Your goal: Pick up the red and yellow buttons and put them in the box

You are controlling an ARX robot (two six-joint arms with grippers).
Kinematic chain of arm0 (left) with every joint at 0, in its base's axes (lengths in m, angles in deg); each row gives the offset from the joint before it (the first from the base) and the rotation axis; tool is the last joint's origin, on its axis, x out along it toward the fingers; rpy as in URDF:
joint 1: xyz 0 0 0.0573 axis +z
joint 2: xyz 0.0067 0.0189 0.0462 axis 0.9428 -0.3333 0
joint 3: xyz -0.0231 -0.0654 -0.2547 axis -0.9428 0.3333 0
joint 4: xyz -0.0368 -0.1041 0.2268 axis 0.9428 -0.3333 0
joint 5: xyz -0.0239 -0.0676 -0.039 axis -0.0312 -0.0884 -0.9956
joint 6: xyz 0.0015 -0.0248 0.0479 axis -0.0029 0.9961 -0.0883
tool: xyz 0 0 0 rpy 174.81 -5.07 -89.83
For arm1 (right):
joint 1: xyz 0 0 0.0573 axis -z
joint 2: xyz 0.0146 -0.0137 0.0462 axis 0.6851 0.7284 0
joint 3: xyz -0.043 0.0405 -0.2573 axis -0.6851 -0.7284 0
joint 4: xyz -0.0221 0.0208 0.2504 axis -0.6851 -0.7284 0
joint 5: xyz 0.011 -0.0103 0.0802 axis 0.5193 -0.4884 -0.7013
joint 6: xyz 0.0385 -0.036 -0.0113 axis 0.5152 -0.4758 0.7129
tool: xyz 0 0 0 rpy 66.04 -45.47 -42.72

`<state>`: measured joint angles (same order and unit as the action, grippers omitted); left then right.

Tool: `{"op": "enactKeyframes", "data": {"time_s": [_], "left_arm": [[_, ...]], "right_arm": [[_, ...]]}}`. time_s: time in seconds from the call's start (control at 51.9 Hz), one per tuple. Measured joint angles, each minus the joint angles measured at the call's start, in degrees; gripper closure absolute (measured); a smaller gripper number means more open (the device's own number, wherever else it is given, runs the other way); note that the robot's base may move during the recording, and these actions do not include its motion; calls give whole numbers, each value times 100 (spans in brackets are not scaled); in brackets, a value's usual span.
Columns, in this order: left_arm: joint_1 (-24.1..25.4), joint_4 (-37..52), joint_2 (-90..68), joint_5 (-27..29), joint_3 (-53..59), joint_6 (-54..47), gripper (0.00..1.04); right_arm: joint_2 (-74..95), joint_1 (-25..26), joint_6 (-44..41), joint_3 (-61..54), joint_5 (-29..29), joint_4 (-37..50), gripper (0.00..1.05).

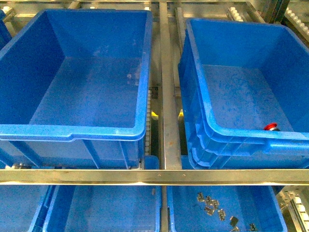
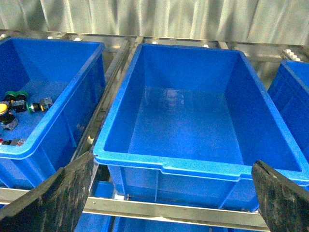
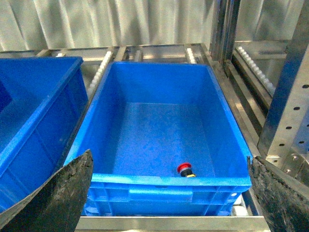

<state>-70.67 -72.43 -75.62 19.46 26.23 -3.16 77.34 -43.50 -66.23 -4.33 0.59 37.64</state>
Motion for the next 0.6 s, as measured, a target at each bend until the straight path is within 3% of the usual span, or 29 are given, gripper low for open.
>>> {"op": "enactKeyframes", "data": {"time_s": [0.597], "left_arm": [[2,0,0,7,0,0,8]], "right_arm": [[-11,2,0,0,-11,-4,7]]}}
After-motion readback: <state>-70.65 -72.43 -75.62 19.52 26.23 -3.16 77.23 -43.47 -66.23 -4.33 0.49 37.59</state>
